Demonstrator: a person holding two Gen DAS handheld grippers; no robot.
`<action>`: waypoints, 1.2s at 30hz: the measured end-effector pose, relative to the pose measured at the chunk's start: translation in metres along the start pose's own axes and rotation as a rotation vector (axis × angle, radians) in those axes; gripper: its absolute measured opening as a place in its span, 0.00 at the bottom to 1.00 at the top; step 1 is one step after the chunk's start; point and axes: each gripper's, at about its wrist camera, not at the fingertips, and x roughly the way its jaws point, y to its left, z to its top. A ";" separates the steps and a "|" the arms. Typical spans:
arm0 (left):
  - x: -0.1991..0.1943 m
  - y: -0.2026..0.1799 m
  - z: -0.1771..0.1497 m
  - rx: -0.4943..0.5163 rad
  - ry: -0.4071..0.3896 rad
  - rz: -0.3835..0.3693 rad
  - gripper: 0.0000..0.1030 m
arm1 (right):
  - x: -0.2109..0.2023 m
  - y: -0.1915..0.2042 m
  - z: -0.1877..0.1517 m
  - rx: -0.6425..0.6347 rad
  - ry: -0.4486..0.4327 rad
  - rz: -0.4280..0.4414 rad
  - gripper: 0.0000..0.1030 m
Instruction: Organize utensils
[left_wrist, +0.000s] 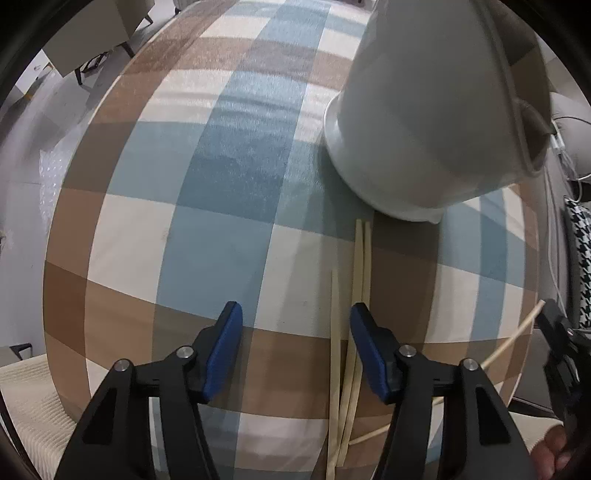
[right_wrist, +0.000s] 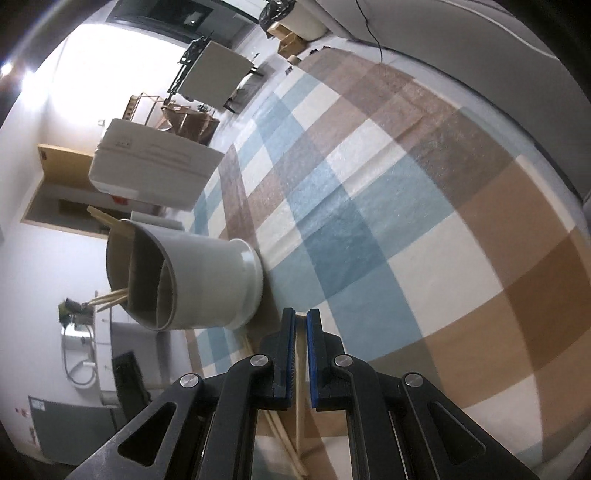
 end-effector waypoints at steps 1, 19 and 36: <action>0.001 0.000 0.000 -0.003 -0.003 0.016 0.51 | -0.001 0.001 0.000 -0.010 -0.003 0.000 0.05; 0.006 -0.033 -0.013 0.106 -0.041 0.144 0.00 | -0.026 0.016 -0.003 -0.122 -0.056 0.026 0.00; -0.081 0.001 -0.029 0.066 -0.317 -0.111 0.00 | 0.047 0.094 -0.052 -0.896 0.313 -0.154 0.13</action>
